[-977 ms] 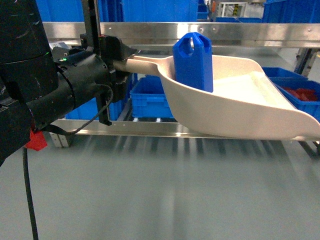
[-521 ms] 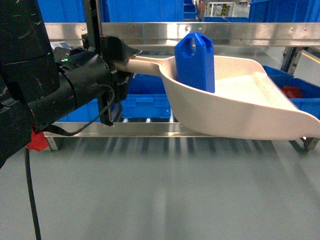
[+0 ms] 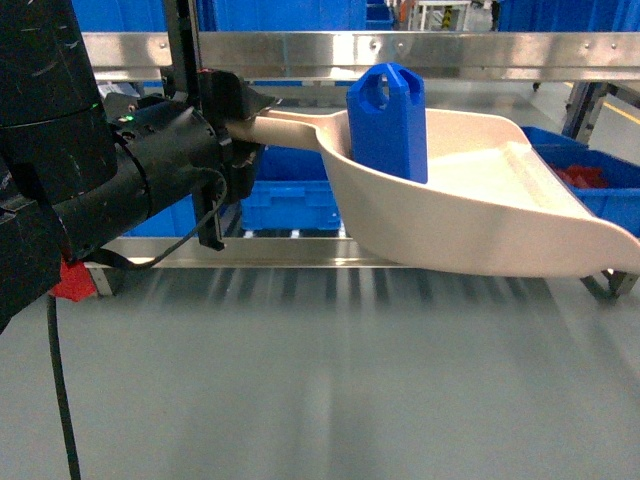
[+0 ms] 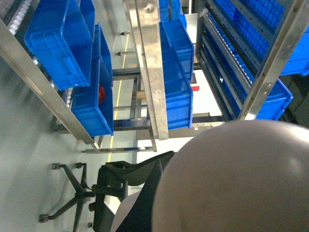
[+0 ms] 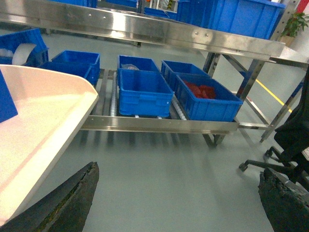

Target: Place part in tray to right shelf

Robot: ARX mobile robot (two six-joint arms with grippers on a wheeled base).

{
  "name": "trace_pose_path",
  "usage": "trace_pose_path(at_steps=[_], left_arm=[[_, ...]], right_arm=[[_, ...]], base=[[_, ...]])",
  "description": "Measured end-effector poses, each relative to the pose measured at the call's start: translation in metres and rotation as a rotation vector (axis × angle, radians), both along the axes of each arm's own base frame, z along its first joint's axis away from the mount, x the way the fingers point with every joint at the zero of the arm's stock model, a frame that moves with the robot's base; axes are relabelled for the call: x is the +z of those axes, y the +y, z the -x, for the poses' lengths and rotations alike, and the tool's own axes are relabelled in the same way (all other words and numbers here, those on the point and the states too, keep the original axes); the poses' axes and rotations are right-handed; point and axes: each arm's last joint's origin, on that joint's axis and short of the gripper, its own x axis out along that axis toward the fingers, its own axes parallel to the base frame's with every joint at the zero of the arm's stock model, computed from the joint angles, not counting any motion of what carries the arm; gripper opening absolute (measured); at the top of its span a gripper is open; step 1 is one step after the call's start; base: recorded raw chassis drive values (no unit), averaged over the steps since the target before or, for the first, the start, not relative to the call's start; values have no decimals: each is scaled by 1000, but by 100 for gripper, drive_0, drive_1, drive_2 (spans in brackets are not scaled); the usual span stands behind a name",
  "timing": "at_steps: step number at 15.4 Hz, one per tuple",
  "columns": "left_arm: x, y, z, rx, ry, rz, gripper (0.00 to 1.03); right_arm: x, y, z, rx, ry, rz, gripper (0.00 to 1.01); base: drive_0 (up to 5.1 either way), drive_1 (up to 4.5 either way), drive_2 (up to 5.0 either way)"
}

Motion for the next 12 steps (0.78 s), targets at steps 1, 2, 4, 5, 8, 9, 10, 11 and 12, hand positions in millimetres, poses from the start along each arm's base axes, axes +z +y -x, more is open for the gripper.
trace_pose_path(at_steps=[1, 2, 4, 5, 8, 9, 10, 11, 12], left_arm=[[0, 0, 0, 1, 3, -1, 14], [0, 0, 0, 2, 1, 0, 14], [0, 0, 0, 2, 2, -1, 14], [0, 0, 0, 2, 3, -1, 14], [0, 0, 0, 2, 4, -1, 14], [0, 0, 0, 2, 3, -1, 14], [0, 0, 0, 2, 4, -1, 14], [0, 0, 0, 2, 4, -1, 14], [0, 0, 0, 2, 3, -1, 14]], right_arm=[[0, 0, 0, 0, 0, 0, 98], [0, 0, 0, 1, 1, 0, 98], [0, 0, 0, 0, 1, 1, 98], [0, 0, 0, 0, 1, 0, 98], [0, 0, 0, 0, 1, 0, 98], [0, 0, 0, 0, 2, 1, 98], [0, 0, 0, 0, 1, 0, 98], [0, 0, 0, 0, 1, 1, 98], [0, 0, 0, 0, 1, 0, 98]], base=[[0, 0, 0], [0, 0, 0], [0, 0, 0], [0, 0, 0], [0, 0, 0], [0, 0, 0], [0, 0, 0], [0, 0, 0], [0, 0, 0]])
